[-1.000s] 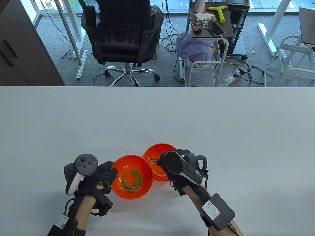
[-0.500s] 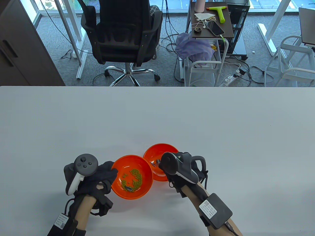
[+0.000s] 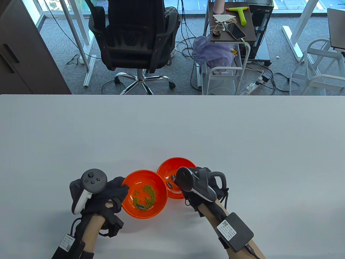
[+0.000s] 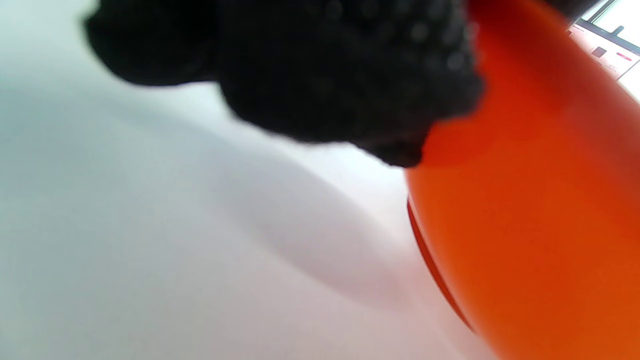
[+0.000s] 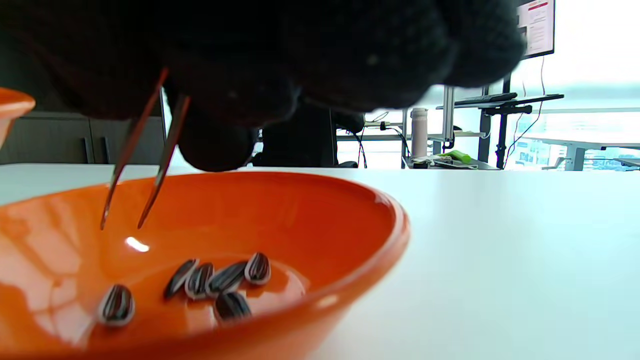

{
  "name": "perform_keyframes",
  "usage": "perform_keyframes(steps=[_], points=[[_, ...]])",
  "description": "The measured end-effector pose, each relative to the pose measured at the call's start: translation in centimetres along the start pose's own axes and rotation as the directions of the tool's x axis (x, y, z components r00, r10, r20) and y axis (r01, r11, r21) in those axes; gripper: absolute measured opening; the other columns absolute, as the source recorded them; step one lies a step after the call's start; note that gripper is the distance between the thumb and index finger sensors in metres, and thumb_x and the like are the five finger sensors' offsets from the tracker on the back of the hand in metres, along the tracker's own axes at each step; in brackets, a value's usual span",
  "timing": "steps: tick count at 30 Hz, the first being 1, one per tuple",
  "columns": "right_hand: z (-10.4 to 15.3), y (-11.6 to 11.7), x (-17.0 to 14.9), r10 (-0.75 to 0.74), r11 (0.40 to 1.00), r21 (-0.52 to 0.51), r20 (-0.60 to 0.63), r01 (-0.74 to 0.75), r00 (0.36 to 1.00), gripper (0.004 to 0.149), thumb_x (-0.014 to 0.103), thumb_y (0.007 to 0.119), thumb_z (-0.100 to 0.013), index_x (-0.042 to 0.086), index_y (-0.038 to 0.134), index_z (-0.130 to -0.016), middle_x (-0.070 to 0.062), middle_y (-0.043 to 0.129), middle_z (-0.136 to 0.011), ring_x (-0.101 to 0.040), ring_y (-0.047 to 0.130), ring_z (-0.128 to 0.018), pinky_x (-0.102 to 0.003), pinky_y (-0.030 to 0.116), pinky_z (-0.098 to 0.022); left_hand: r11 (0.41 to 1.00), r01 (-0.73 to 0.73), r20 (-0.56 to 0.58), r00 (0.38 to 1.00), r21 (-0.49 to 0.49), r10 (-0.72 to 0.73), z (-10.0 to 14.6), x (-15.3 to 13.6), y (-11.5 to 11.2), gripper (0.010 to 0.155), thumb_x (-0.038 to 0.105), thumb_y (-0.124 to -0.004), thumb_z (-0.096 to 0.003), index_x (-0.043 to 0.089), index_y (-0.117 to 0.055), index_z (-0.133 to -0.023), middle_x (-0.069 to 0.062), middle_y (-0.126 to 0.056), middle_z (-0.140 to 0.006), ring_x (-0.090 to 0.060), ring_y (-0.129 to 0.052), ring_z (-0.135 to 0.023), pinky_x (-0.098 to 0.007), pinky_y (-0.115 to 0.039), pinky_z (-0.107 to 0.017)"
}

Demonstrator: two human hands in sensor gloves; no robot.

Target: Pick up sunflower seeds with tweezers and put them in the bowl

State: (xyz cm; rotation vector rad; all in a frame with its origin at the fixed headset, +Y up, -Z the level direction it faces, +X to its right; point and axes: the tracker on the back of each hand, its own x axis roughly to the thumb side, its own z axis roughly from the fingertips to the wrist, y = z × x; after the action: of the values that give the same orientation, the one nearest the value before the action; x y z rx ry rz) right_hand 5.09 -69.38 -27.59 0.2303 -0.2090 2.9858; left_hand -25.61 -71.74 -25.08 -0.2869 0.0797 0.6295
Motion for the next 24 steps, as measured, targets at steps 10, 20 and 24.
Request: perform_keyframes(steps=[10,20,24], points=[[0.9,-3.3,0.8,-0.226,0.966,-0.113,0.068,0.233,0.972,0.041,0.049,0.091,-0.029,0.027,0.109,-0.058,0.015,0.101,-0.034,-0.012,0.098,-0.022,-0.036,0.089,-0.035,1.000,0.002,-0.002,1.000,-0.002,-0.002,0.0,0.0,0.0,0.047,0.040,-0.080,-0.0454,0.016,-0.086,-0.086,-0.004,-0.105,-0.037,-0.011,-0.102,-0.006,-0.036,-0.094,-0.020],[2.5,-2.3,5.3,-0.198,0.980,0.068,0.276,0.186,0.941,0.041,0.050,0.091,-0.029,0.027,0.109,-0.058,0.015,0.101,-0.034,-0.012,0.098,-0.023,-0.037,0.089,-0.035,1.000,0.002,0.000,1.000,-0.002,-0.002,0.0,0.0,0.0,0.047,0.040,-0.080,-0.0454,0.016,-0.086,-0.086,-0.004,-0.105,-0.037,-0.011,-0.102,-0.006,-0.036,-0.094,-0.020],[2.9,-1.6,6.3,-0.156,0.986,0.112,0.313,0.126,0.937,0.041,0.050,0.091,-0.029,0.027,0.109,-0.058,0.015,0.101,-0.035,-0.012,0.099,-0.023,-0.037,0.089,-0.035,1.000,0.003,0.001,1.000,-0.002,-0.003,0.0,0.0,0.0,0.047,0.040,-0.080,-0.0454,0.016,-0.086,-0.086,-0.004,-0.105,-0.037,-0.011,-0.102,-0.006,-0.036,-0.094,-0.020]])
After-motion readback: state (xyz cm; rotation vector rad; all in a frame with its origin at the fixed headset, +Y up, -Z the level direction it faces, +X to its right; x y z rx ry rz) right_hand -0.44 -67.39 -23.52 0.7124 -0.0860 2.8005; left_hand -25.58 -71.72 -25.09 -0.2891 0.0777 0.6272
